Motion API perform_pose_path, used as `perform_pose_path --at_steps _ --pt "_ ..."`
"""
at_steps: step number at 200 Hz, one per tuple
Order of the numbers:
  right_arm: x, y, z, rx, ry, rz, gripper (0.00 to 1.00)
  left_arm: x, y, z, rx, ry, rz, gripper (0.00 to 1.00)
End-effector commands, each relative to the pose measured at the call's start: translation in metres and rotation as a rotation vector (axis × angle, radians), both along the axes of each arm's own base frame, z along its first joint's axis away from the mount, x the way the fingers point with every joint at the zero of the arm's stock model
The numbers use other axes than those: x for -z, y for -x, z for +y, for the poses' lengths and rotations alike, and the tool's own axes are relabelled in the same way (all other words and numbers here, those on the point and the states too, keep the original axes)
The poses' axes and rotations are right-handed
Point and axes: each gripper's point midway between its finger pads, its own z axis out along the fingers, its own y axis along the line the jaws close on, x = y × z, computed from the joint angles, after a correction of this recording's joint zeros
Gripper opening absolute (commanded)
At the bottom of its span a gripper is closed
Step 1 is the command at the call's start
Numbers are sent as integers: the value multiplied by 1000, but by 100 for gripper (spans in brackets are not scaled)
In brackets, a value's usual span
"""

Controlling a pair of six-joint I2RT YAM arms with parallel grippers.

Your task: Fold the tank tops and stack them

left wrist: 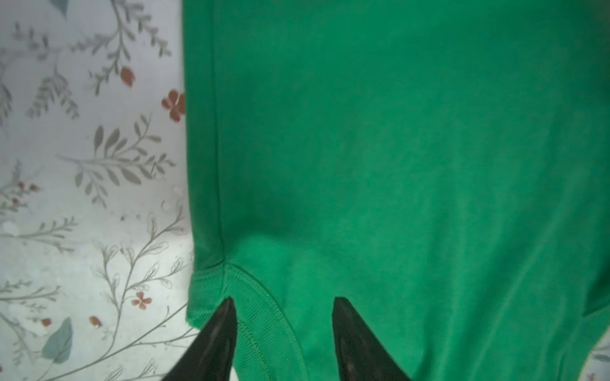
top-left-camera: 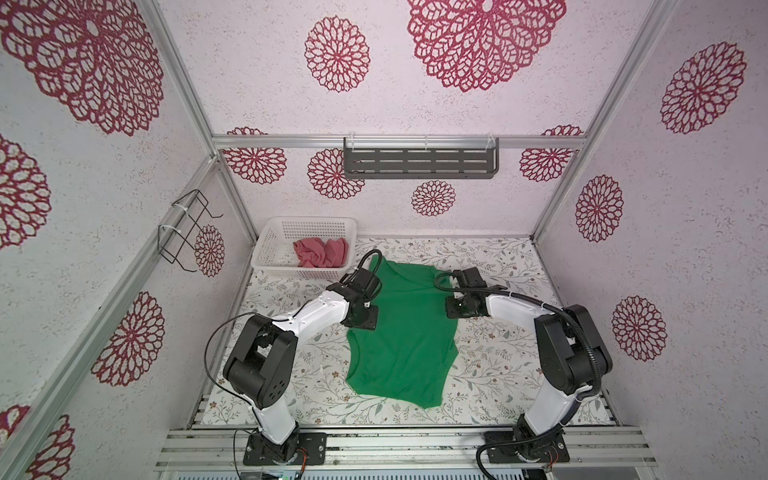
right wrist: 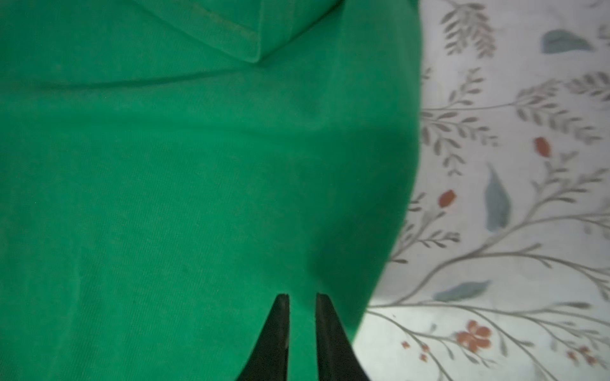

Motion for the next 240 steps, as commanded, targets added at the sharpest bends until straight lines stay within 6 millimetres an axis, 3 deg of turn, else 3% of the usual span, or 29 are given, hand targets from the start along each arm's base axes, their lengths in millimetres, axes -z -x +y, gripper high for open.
perform_pose_path --at_steps 1,39,43,71,91,118,140,154,169,195,212,228,231,240 --pt "0 -10 5 47 -39 -46 16 6 -27 6 -111 37 -63 48" --pt "22 19 -12 118 -15 14 12 27 -55 2 -69 -24 -20 42" --pt "24 24 -12 124 -14 22 12 41 -56 1 -65 -38 7 41" --pt "32 68 -19 201 -15 89 10 60 -84 -3 -55 -7 38 39" --pt "35 111 -16 254 -44 146 10 68 -111 -4 -46 16 48 36" --pt "30 169 24 204 -128 219 14 63 -154 -18 12 41 35 36" --pt "6 190 74 25 -208 228 22 40 -186 -34 94 56 -14 36" --pt "-18 180 76 -9 -174 169 27 9 -204 -37 126 45 -93 37" --pt "-42 156 58 5 -93 77 32 -33 -214 -35 142 27 -182 44" --pt "-59 121 12 79 -17 30 35 -87 -195 -25 129 4 -252 56" --pt "-64 100 -18 125 4 4 31 -100 -167 -18 109 -3 -270 57" --pt "-70 77 -44 168 19 -35 22 -83 -133 -13 58 37 -239 57" --pt "-71 72 -47 175 15 -43 20 -93 -125 -13 47 60 -258 57" --pt "-72 59 -54 190 -8 -59 15 -82 -107 -11 15 89 -246 57"
